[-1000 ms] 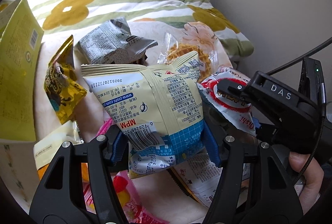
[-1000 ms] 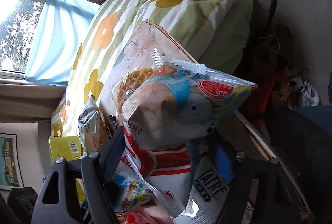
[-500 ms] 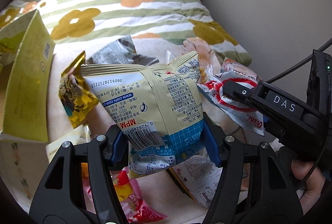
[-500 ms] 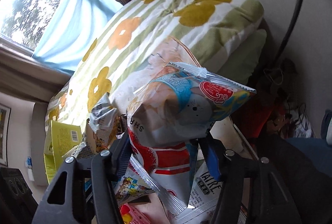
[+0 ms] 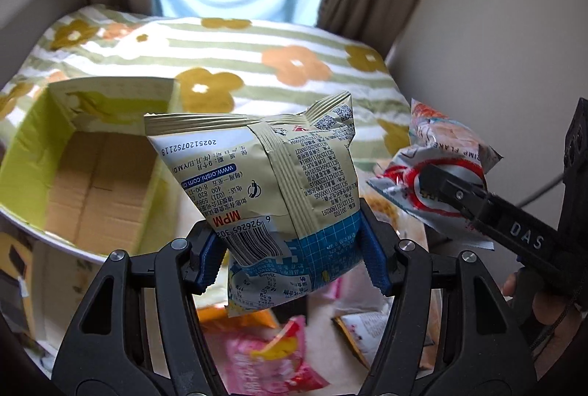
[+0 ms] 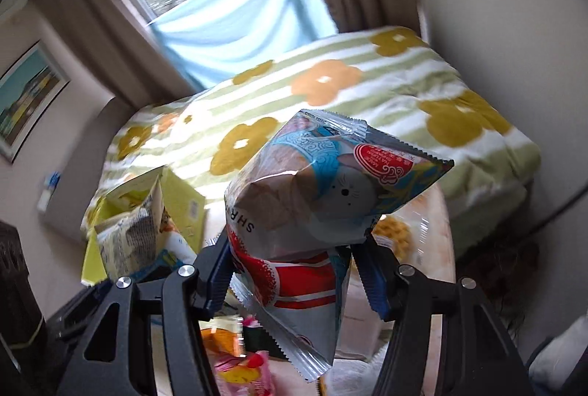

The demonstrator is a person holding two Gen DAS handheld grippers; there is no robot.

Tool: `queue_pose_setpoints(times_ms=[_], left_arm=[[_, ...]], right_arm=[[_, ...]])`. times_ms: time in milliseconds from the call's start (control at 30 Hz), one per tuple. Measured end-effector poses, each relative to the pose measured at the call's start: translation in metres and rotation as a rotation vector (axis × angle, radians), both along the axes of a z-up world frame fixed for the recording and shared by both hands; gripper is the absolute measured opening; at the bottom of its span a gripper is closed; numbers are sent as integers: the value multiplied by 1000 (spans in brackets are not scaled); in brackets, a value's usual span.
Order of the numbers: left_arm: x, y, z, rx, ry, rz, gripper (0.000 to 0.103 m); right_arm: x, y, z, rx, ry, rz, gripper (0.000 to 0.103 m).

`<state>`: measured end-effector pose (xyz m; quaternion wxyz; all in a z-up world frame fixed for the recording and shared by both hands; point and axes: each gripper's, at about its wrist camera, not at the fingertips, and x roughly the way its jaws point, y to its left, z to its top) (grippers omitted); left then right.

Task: Organize snacks
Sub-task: 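Carry both bags over the yellow box and open both tools to drop them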

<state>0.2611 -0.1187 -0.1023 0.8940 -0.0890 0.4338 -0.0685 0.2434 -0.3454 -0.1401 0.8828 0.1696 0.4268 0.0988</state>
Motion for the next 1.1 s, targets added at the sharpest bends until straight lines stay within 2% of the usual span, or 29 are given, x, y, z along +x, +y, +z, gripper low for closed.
queue_pose_setpoints(times_ms=[133,167,200,333,433,633,800,1000,1100], left_arm=[[7,52,13,8,-18,63,60],[9,68,14,13,-19,82,60],[11,82,15,15,-19,94,60],[19,147,15,23,-11,141,60],[28,192,10,36,12,162,60],[51,273,-17,39,78,178,60],[76,311,-51,34,156,148,61],[100,321,-84,34,227,95,61],[111,322,-92,43,252,76,68]], right_arm=[[11,39,14,-20,-33,129,56],[20,64,17,-19,-39,195,56],[20,64,17,-19,-39,195,56],[36,112,18,-44,-44,263,56],[49,168,14,-58,-37,311,56],[67,230,-4,-66,10,339,56],[77,278,-26,-91,61,338,56],[79,310,-53,-142,133,320,56],[79,313,-60,-169,154,327,56]])
